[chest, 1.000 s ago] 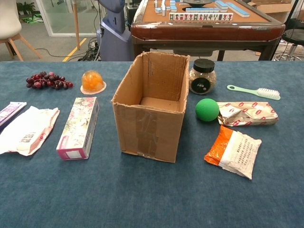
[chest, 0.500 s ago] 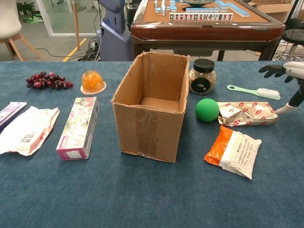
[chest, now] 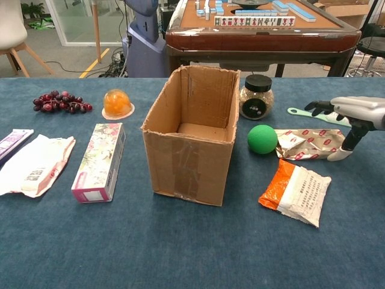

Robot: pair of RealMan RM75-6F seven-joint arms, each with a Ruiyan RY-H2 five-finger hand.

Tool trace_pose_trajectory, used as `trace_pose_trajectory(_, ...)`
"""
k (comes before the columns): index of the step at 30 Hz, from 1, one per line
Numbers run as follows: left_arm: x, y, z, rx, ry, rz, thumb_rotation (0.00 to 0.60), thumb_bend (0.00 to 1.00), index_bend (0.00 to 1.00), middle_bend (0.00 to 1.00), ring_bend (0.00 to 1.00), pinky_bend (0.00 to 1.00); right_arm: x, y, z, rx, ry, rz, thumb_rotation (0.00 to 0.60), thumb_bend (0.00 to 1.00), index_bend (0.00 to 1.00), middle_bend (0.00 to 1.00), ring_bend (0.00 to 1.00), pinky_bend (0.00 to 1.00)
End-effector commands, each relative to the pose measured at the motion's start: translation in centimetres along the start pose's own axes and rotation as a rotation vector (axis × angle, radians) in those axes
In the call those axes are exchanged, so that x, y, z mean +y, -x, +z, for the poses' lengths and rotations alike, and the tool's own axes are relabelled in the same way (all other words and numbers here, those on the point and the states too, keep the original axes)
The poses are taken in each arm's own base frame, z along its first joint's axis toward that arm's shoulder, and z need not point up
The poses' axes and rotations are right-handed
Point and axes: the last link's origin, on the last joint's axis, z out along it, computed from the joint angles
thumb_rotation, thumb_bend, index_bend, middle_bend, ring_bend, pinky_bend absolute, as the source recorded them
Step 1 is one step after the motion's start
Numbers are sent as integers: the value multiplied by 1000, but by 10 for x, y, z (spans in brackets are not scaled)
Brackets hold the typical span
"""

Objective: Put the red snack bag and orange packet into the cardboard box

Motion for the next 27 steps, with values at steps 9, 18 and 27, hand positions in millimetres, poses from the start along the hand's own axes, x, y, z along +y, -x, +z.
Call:
trace_pose_trajectory(9, -2, -2, -1, 4, -8, -3, 600, 433, 385, 431, 316, 451, -19, 12, 19, 17, -33, 59, 600, 137, 167, 249, 166, 188)
trace_pose_trajectory(18, -2, -3, -2, 4, -7, -2, 600, 433, 386, 431, 316, 451, -24, 14, 19, 71, -85, 82, 600, 301, 426, 532, 494, 624)
trace_pose_trajectory(27, -2, -2, -1, -3, -9, -2, 600, 433, 386, 431, 316, 451, -12, -3, 2, 125, -102, 77, 600, 309, 456, 572, 541, 629)
